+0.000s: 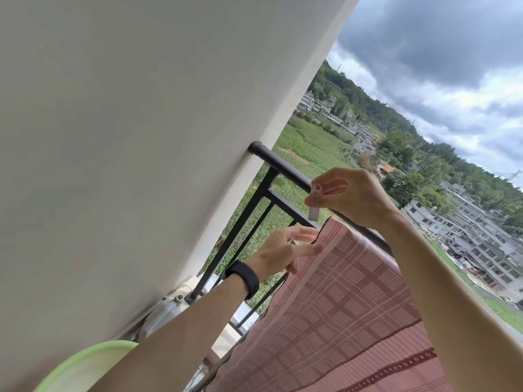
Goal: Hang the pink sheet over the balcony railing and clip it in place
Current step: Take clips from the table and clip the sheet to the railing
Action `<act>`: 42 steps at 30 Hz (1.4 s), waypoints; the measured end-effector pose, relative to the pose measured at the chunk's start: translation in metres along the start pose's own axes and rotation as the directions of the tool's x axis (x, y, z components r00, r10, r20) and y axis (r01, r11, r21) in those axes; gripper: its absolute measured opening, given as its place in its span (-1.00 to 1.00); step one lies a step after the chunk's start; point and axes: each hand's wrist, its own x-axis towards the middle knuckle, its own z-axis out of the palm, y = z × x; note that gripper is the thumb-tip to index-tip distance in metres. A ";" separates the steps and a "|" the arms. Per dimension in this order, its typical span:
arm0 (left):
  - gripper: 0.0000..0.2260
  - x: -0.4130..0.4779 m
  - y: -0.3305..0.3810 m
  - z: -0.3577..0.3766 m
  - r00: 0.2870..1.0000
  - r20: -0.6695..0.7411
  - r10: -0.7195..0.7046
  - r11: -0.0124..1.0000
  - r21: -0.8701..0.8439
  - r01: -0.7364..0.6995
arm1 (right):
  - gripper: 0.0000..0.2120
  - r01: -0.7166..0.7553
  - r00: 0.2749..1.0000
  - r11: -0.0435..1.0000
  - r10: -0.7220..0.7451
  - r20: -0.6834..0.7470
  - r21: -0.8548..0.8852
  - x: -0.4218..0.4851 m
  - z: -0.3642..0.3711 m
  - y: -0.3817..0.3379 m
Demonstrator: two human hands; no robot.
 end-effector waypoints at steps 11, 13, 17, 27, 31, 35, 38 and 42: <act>-0.82 0.013 0.012 0.001 0.994 -0.107 -0.005 1.000 -0.019 0.003 | -0.52 -0.037 0.999 0.997 0.036 0.031 0.062 0.003 -0.004 0.003; -0.83 0.014 0.012 0.003 0.993 -0.117 -0.002 1.000 -0.024 -0.001 | -0.53 -0.044 0.998 0.998 0.042 0.041 0.047 0.004 -0.003 0.005; -0.86 0.015 0.014 0.002 0.989 -0.145 0.026 1.000 0.007 -0.025 | -0.60 -0.012 1.000 1.000 0.012 -0.004 0.010 0.004 -0.002 0.004; -0.81 0.009 0.020 -0.005 0.982 -0.184 0.044 0.999 0.003 -0.044 | -0.79 -0.030 0.988 0.986 0.054 0.145 -0.163 0.023 0.007 -0.007; -0.79 0.007 0.023 -0.007 0.984 -0.176 0.003 1.000 -0.026 -0.008 | -0.76 -0.063 0.974 0.981 0.100 0.202 -0.184 0.025 0.007 -0.005; -0.77 0.007 0.024 -0.011 0.983 -0.185 -0.001 1.000 -0.005 0.000 | -0.74 -0.082 0.976 0.990 0.103 0.192 -0.115 0.022 0.005 -0.007; -0.82 0.006 0.025 -0.014 0.981 -0.191 -0.012 1.000 -0.018 0.008 | -0.69 -0.054 0.987 0.992 0.070 0.142 -0.115 0.021 0.007 -0.013; -0.87 0.003 0.027 -0.018 0.981 -0.192 0.001 1.000 0.001 -0.001 | -0.77 0.029 0.999 0.997 -0.032 -0.037 -0.077 0.020 0.004 -0.023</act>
